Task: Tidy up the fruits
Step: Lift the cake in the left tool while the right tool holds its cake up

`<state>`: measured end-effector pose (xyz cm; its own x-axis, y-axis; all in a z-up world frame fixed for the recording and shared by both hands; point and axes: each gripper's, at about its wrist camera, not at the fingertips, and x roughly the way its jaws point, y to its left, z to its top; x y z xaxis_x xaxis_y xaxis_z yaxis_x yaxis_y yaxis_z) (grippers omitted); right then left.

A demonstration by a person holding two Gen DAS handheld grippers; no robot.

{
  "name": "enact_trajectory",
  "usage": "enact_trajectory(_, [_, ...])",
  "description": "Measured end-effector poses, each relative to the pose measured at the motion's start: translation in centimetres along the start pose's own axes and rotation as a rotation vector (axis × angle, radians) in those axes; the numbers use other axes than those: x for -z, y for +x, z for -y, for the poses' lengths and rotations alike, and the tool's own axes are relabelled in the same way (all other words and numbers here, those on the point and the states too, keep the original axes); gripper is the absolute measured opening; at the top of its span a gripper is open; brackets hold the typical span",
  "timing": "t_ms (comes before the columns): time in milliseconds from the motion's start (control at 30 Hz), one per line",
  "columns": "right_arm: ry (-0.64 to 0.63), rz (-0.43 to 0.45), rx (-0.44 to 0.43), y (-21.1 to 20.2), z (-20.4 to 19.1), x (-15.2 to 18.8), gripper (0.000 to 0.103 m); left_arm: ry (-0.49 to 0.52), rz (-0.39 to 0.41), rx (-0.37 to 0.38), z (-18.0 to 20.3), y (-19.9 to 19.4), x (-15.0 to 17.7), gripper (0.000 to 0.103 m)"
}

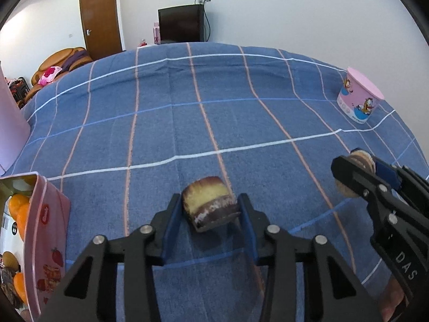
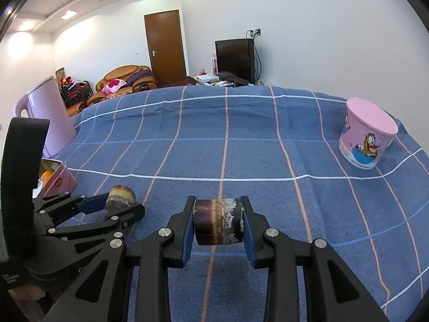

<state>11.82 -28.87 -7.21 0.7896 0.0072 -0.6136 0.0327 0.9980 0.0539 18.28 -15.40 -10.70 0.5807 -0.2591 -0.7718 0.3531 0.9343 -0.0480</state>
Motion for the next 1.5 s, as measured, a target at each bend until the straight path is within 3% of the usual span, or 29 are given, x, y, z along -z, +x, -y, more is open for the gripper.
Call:
enact_trajectory(600, [-0.034,0.125,-0.015,-2.1,-0.7,0.4,0.033,0.007,0.168,-0.102,0.3,-3.4,0.8,0.044])
enact_trajectory(1500, [-0.064,0.285,0.011,-5.0,-1.3,1.0,0.033,0.002,0.292,-0.154,0.2,-6.2,2.0,0.044])
